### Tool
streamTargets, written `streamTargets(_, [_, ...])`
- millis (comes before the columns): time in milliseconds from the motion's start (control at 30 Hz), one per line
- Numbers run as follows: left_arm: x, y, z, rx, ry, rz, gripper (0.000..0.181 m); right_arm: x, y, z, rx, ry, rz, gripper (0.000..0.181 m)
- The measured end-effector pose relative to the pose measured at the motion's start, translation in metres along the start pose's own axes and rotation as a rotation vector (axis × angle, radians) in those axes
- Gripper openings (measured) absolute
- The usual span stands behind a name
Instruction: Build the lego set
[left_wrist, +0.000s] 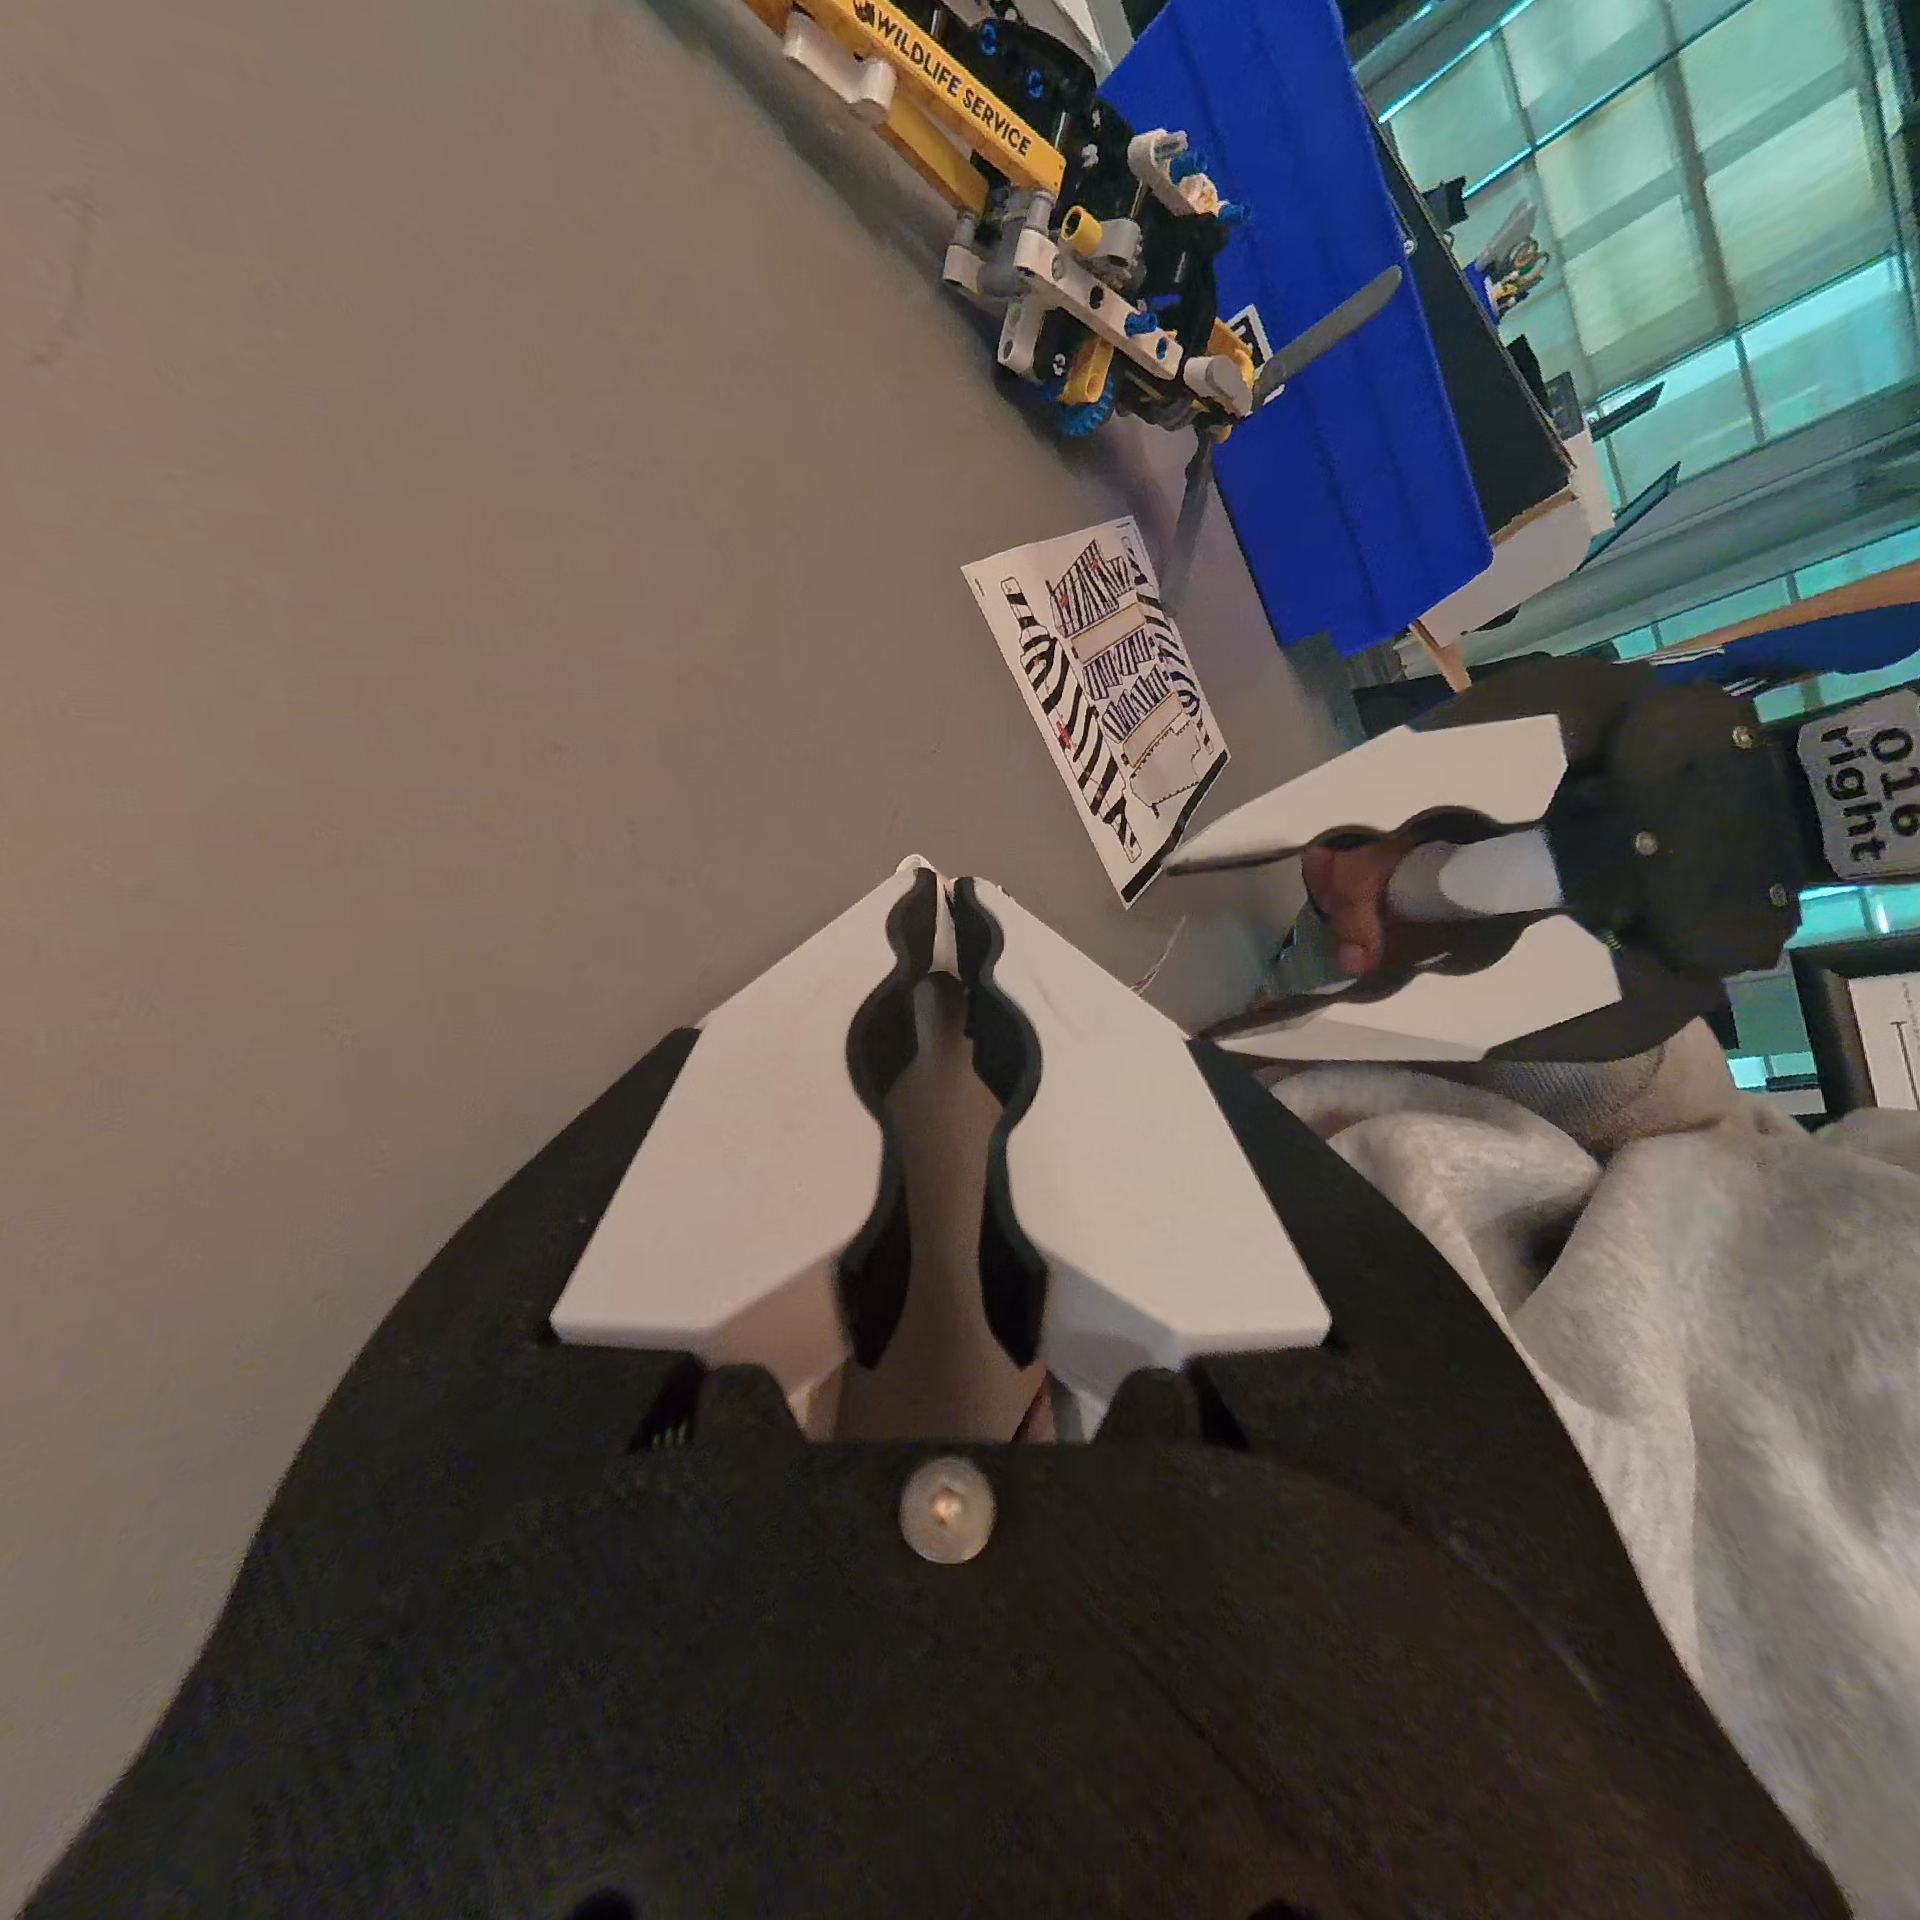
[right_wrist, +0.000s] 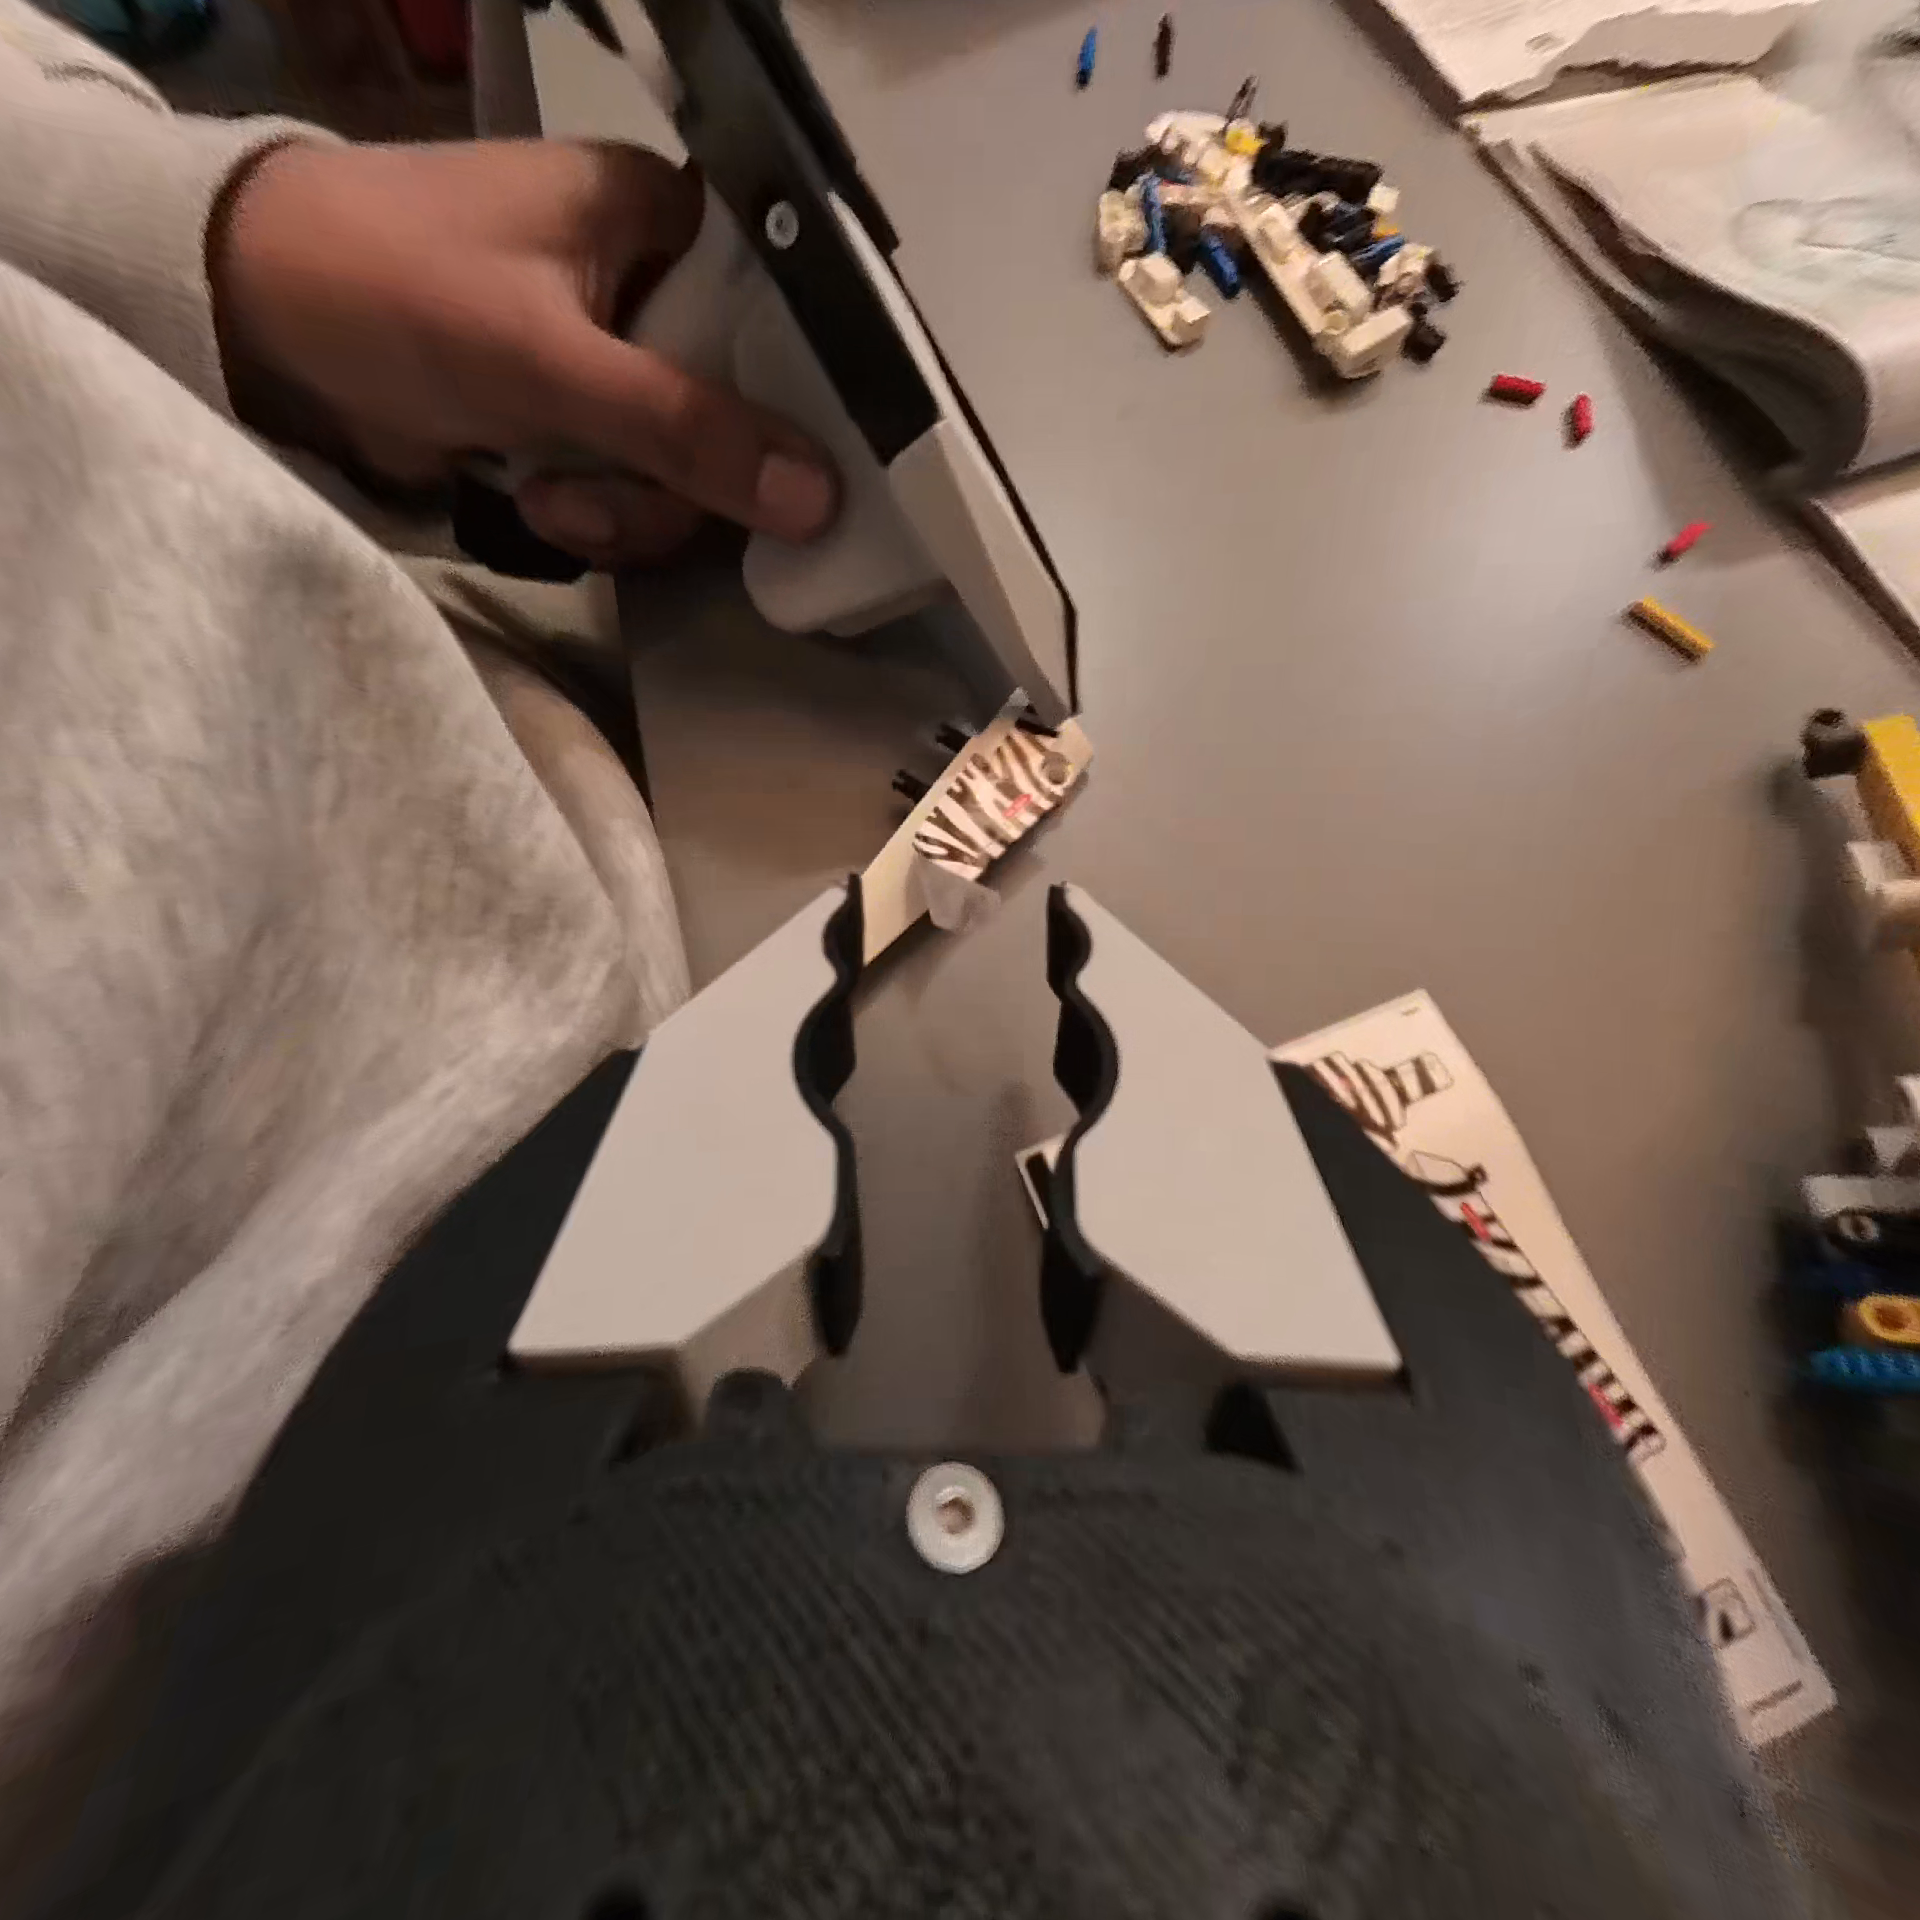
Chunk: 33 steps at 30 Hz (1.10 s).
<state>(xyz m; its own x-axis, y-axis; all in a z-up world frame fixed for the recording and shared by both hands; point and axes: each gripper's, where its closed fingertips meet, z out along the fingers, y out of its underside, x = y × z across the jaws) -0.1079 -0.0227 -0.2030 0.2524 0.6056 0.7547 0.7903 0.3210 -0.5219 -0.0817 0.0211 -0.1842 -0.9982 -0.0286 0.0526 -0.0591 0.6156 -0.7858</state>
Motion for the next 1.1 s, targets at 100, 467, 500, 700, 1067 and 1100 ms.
streamTargets(100, [0.000,0.000,0.000,0.003,-0.003,0.000,0.001,-0.001,0.002,0.008,-0.034,-0.013,-0.034,0.023])
streamTargets(467, [-0.001,-0.001,0.000,0.011,-0.021,0.009,0.002,-0.012,0.000,0.007,-0.064,-0.043,0.007,0.000])
streamTargets(500, [-0.001,-0.001,0.000,0.012,-0.022,0.012,0.002,-0.013,-0.001,0.007,-0.063,-0.041,0.012,0.000])
streamTargets(700, [0.000,0.000,0.001,0.010,-0.025,0.024,0.000,-0.020,0.002,0.011,-0.092,-0.004,-0.010,0.000])
streamTargets(1067, [-0.005,0.000,0.000,0.015,-0.096,0.075,0.000,-0.008,-0.030,-0.009,0.097,-0.095,0.295,0.000])
streamTargets(1100, [-0.005,0.000,0.000,0.016,-0.099,0.079,0.000,-0.005,-0.034,-0.013,0.130,-0.107,0.334,0.000])
